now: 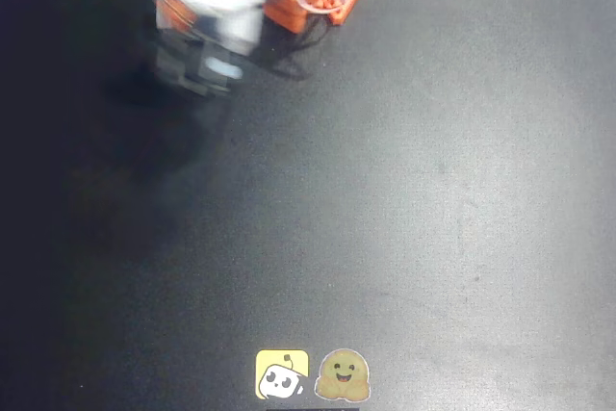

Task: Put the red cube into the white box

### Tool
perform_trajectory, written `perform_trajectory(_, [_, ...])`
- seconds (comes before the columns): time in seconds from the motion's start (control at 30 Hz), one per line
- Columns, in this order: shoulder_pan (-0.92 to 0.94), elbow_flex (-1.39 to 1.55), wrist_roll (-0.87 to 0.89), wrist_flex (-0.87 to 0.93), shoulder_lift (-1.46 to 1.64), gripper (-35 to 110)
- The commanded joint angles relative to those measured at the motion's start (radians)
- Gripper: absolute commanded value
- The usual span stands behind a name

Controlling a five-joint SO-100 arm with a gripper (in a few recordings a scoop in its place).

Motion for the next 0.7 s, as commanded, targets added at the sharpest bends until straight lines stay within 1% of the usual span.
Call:
perform_trajectory(0.0, [-0.143,0.077,0.06,-0.008,0.132,0])
perform_trajectory(0.17, [-0.146,0.253,0.109,0.041,0.394,0])
perform_trajectory(0.33, [-0.15,0.324,0.158,0.04,0.437,0])
perform_trajectory(0.37, [-0.158,0.342,0.183,0.052,0.469,0])
perform_trajectory(0.47, [-0.235,0.454,0.344,0.1,0.667,0])
perform_trajectory(0.67, [-0.265,0.502,0.371,0.101,0.669,0])
